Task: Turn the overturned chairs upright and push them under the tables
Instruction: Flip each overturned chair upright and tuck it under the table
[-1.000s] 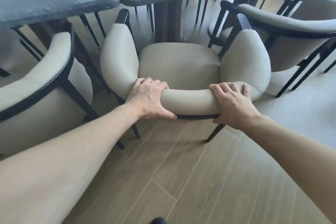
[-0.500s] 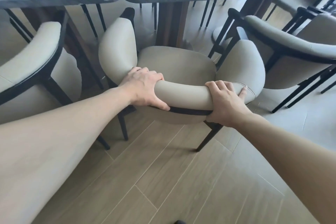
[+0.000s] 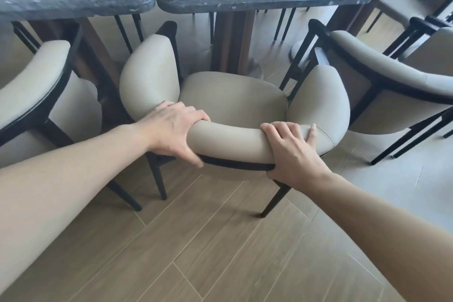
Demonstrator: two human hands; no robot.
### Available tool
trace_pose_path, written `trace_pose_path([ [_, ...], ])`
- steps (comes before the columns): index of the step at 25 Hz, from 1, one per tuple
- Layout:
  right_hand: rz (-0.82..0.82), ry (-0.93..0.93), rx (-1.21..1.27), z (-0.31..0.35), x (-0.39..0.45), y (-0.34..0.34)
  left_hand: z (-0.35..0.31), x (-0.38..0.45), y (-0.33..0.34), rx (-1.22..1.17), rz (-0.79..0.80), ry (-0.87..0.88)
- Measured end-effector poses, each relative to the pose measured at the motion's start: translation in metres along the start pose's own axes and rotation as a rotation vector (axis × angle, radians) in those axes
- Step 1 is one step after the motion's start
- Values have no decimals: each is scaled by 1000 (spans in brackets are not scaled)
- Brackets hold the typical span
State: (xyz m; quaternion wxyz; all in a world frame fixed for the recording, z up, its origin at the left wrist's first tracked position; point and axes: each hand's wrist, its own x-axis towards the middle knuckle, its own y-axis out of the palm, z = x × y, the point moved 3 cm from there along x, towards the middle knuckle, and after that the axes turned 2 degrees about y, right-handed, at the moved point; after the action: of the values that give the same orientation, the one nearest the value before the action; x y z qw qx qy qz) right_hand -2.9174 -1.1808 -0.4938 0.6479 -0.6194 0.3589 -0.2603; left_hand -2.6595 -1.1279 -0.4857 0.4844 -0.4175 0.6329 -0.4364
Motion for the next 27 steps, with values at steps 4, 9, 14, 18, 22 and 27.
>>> trace_pose_path([
  [4,54,-83,-102,-2,6,-4,6,7,-12,169,185,-16],
  [9,82,-252,-208,-8,19,-7,2,12,-16,348,183,-45],
  [14,90,-365,-268,-42,33,-11,-25,19,-14,413,113,-49],
  [18,93,-396,-293,-75,55,-25,-49,35,-6,383,44,-76],
  [22,100,-387,-305,-80,82,-29,-40,52,-14,352,62,-119],
  [27,91,-361,-299,-86,97,-29,-28,67,-21,248,115,-103],
])
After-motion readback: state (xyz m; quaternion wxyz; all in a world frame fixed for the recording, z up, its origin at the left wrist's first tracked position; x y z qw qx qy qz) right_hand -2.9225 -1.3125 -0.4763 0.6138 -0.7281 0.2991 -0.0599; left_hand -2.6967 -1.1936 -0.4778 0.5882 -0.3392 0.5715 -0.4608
